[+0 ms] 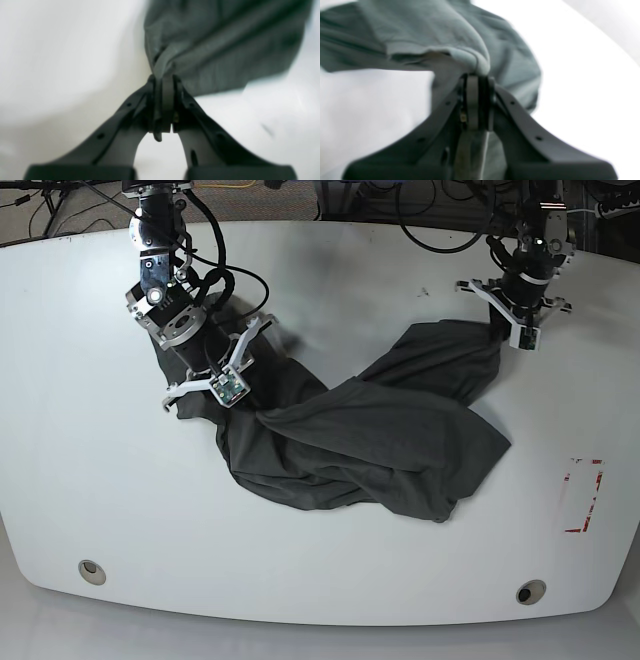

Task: Layout the t-shirt on the table in an organized manner, then fold the t-shirt properly
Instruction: 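Lift the shirt with both grippers and pull the grippers apart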

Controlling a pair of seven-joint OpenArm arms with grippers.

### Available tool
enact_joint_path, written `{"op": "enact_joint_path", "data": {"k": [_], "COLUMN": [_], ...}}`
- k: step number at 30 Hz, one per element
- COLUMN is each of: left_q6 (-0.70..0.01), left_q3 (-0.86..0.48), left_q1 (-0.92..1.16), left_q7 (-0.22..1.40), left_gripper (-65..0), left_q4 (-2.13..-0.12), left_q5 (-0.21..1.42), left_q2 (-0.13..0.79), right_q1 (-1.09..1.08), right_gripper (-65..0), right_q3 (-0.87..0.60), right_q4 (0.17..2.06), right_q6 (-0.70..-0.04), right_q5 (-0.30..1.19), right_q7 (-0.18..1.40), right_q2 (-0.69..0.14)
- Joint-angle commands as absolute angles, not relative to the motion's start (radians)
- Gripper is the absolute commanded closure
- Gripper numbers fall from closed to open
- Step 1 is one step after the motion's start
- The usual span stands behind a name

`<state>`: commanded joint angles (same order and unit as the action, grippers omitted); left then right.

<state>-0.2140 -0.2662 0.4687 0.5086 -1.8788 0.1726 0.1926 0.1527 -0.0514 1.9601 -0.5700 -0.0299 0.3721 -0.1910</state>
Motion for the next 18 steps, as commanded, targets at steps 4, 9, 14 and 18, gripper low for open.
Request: {"op": "enact_joint_path", "data": {"k": [4,9,14,18], "left_q6": [-0.214,-0.214,-0.214,-0.214], "left_q3": [-0.314,-0.404,-0.452,-0.453], "left_q1": [0.400,0.321,0.185,0.087], "left_q7": [0.611,0.707,0.823,0.918], "left_gripper": [0.0,0.0,0.0,0.0], "left_q4": [-1.874,-1.896,-1.931,-1.956], "left_q5": [0.173,0.174,0.174,0.176], "left_q2": [0.249,0.262,0.288,0.326], "right_q1": [0.093,0.021,-0.099,-0.176], "right_gripper": [0.0,-0.2,-0.2,-0.2], "right_q3": [-0.093,-0.140,-0.147,-0.148], "right_q4": [1.956,1.951,1.940,1.939], "right_q6": [-0.570,-0.570,-0.572,-0.572], "right_q5": [-0.030,-0.028,-0.028,-0.033], "right_q7": [0.374,0.384,0.461,0.498], "right_q2": [-0.191,-0.191,-0.196,-0.200]}}
